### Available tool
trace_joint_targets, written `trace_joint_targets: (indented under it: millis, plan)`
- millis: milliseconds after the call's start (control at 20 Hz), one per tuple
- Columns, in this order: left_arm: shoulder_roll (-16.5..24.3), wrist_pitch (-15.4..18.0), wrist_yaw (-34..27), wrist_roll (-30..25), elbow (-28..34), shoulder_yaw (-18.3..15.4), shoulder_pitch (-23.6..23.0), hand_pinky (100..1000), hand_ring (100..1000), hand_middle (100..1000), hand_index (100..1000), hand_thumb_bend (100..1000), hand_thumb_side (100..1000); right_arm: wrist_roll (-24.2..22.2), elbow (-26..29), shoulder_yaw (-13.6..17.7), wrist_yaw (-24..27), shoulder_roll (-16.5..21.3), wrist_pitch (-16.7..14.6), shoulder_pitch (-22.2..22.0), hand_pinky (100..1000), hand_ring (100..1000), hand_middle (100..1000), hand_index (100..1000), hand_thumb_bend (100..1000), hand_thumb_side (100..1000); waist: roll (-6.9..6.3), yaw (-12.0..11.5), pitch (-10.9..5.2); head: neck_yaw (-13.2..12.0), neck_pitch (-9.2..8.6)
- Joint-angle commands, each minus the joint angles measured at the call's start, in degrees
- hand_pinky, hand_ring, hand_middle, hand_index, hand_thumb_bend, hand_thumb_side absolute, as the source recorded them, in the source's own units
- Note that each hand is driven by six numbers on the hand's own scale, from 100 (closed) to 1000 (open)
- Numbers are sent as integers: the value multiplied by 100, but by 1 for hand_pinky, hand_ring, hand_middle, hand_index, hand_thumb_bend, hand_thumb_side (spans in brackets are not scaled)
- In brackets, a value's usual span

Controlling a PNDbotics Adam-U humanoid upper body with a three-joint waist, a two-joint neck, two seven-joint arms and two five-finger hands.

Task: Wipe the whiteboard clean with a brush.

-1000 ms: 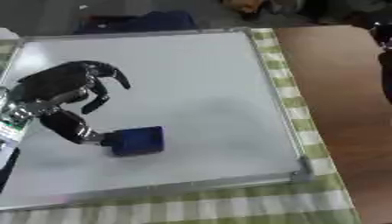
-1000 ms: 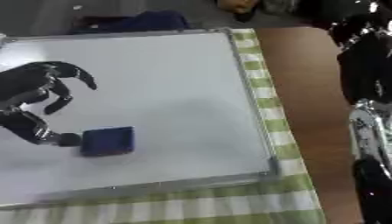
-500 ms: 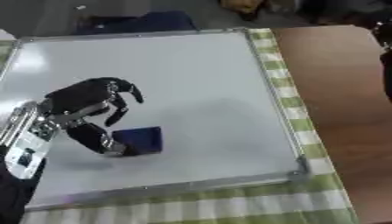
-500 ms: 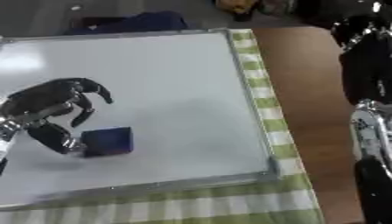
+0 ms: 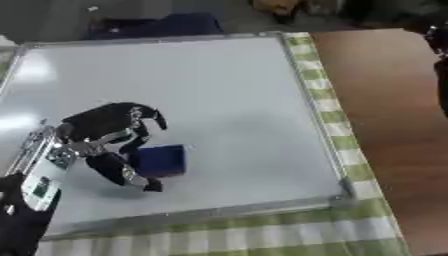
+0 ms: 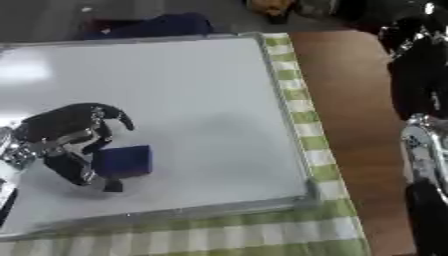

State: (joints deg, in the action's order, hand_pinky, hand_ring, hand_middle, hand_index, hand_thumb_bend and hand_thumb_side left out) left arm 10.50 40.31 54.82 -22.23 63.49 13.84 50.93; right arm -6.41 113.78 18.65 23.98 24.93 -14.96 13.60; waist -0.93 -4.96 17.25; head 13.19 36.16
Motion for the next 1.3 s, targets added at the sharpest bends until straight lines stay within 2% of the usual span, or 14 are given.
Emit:
trace_joint_targets:
  millis: [50,350,550,850,1300]
  plan:
    - [-10,88,203,19,-63,-71,69,812,806,697,137,680,714,4,81,45,23,90,-15,32,735,638,523,593,192,1000,29,9,-121,-13,-13]
    - [-73,73,556,252,-246,-141,36,787,785,654,132,598,719,-7,81,48,17,77,-30,35,736,638,522,593,197,1000,49,18,-88,-37,-14]
    - [-82,67,705,413,-317,-160,29,767,764,604,129,483,736,-19,81,51,6,71,-29,30,737,638,521,592,200,1000,51,14,-76,-105,-21]
    - [-82,68,811,544,-359,-154,18,738,743,573,124,347,691,-38,81,52,-7,74,-31,26,738,638,520,592,203,1000,45,5,-61,-251,-54]
    - [-77,121,781,563,-337,-140,18,728,722,538,125,363,687,-38,81,56,-1,75,-32,21,739,639,521,593,203,1000,44,6,-61,-258,-85]
